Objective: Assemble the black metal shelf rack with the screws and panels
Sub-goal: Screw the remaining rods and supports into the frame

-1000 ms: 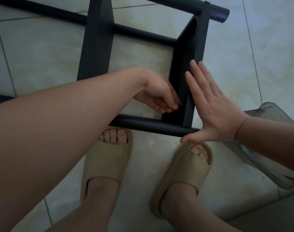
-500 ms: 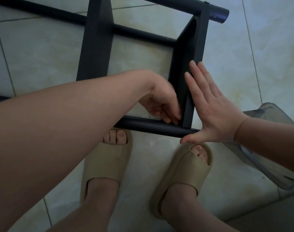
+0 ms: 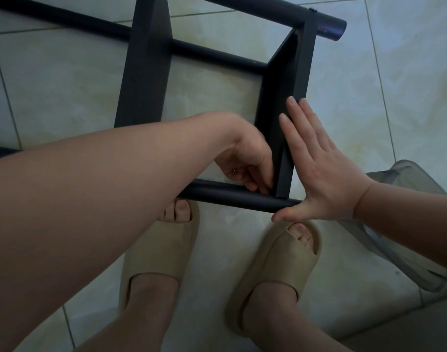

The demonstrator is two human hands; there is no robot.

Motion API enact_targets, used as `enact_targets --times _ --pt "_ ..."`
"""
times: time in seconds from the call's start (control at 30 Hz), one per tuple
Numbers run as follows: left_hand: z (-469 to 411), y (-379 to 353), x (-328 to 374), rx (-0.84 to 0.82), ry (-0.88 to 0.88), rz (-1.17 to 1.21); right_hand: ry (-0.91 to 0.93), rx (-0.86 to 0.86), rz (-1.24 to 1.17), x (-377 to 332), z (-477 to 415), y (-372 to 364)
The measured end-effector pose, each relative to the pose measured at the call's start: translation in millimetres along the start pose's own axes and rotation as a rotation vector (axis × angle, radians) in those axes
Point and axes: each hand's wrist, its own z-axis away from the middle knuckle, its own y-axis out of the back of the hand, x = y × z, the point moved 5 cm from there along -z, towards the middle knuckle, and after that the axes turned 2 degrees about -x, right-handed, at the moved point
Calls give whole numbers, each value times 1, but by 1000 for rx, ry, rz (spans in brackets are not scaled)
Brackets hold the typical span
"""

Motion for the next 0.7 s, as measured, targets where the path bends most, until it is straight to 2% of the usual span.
enact_targets --times 0.5,0.7 --pt "-6 -1 -2 -53 -14 146 2 -6 2 0 0 1" --pt "-8 0 -3 -43 12 120 4 -6 10 0 -1 0"
